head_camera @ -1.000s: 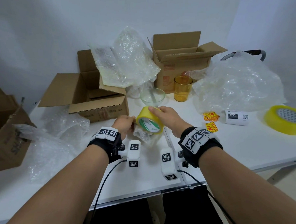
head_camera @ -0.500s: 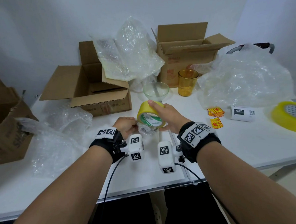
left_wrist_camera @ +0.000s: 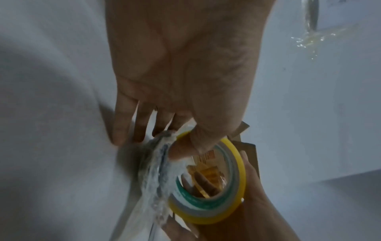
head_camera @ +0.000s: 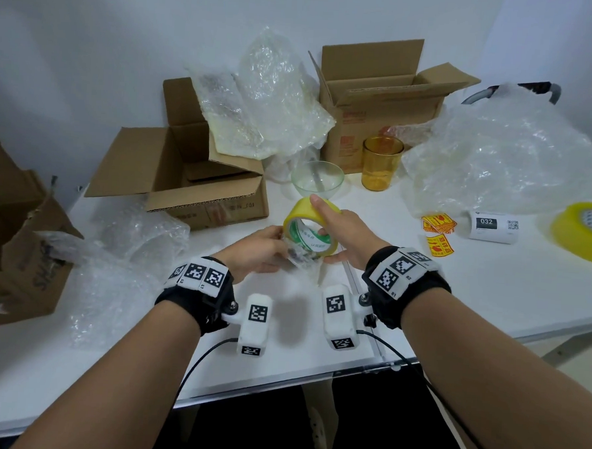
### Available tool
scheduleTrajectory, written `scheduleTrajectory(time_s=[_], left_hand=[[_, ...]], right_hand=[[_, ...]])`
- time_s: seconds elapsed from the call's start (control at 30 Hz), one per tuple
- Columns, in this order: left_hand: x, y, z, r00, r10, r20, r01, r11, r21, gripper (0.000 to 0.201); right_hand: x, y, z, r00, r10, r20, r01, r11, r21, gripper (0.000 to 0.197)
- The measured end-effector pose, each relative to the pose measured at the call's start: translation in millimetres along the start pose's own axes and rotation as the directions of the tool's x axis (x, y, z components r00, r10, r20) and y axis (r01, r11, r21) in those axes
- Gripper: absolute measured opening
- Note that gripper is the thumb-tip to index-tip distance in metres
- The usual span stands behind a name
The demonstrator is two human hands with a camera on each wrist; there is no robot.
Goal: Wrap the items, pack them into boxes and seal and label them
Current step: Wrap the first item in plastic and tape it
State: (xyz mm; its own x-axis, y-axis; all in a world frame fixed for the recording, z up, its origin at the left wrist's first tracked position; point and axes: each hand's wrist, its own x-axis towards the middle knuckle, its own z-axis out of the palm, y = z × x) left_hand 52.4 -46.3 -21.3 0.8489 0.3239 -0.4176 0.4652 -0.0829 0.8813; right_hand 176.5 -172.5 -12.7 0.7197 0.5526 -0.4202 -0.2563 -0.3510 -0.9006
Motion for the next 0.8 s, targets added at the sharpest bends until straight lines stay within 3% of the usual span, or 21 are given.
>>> scheduleTrajectory(time_s=[0.1,0.33,0.47,0.6,0.7,0.8], left_hand=[[4,0,7,0.997,-0.001,0.078,-0.003,0.998,0.061,0.067],[30,-17,22,0.990,0.099,-0.099,-0.080,0.980,0.182,0.123],[40,-25,24,0.974,0.160,-0.163,-0.120,0.966,0.230,0.115],[38,-20,27,0.969,0.211,-0.127,-0.190,0.969,0.158,0.106],[36,-20,24,0.974,0.210,-0.081,-0.196,0.968,0.155,0.129],[36,-20,23,0.975,0.198,-0.096,-0.165,0.946,0.278,0.144]], right_hand=[[-3,-1,1,1.000,-0.006,-0.012,0.006,1.000,-0.019,0.087],[0,4,-3,0.998,-0.032,-0.045,0.025,0.989,-0.144,0.102],[7,9,-5,0.995,-0.081,-0.064,0.065,0.973,-0.221,0.128],[4,12,-8,0.991,-0.105,-0.078,0.086,0.974,-0.211,0.126],[3,13,-9,0.992,-0.104,-0.073,0.088,0.978,-0.191,0.116],[6,12,-8,0.993,-0.096,-0.073,0.081,0.980,-0.183,0.123]])
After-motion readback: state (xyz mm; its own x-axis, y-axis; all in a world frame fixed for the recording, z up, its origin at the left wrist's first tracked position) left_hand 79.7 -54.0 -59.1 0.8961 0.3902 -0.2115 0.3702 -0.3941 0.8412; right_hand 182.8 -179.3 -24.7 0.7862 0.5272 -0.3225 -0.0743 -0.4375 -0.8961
